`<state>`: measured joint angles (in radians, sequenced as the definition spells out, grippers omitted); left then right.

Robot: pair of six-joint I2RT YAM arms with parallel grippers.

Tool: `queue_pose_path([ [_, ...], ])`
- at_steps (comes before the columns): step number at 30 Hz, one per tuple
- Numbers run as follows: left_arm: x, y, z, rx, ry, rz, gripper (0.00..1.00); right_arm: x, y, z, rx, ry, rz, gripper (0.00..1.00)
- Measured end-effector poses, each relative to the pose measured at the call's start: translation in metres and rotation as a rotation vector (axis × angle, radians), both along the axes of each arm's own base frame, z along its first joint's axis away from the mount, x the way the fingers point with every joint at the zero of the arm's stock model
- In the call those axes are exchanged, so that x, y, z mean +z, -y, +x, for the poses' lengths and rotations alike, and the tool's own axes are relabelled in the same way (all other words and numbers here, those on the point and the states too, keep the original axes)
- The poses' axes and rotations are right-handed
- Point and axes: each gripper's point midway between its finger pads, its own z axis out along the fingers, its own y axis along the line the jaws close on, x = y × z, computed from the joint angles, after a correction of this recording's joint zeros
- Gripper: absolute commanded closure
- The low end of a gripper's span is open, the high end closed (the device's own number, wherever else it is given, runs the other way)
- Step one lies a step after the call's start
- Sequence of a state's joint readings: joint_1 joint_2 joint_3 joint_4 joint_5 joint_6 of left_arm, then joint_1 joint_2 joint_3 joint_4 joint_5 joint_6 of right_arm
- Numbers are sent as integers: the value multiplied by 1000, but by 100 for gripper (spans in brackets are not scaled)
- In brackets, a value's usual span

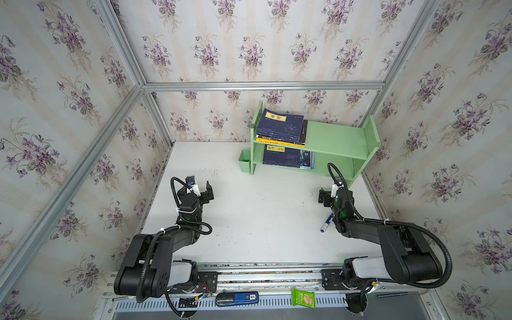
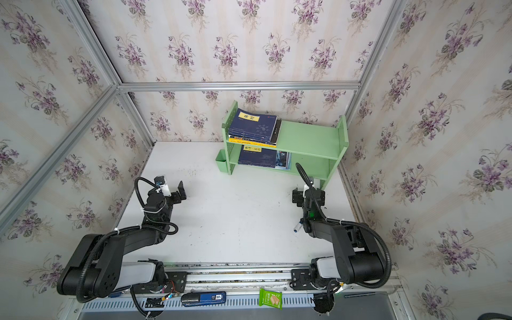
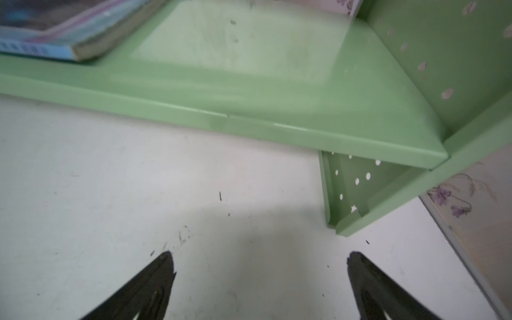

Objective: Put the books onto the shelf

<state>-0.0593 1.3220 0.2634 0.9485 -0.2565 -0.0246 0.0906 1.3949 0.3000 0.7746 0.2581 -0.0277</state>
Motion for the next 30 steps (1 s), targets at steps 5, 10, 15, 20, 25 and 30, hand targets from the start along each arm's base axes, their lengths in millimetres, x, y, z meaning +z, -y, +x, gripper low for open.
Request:
queue_pose_path([
  [5,0,0,0,0,0,0,1,-18,-3,4,24,25,-8,0],
  [10,0,0,0,0,0,0,1,0,-3,17,16,84,-8,0],
  [15,0,0,0,0,0,0,1,12,1,31,1,92,1,0],
  [20,0,0,0,0,0,0,1,3,3,29,-7,57,4,0],
  [25,0,0,0,0,0,0,1,2,3,28,-9,56,6,0],
  [30,0,0,0,0,0,0,1,2,3,28,-9,56,6,0],
])
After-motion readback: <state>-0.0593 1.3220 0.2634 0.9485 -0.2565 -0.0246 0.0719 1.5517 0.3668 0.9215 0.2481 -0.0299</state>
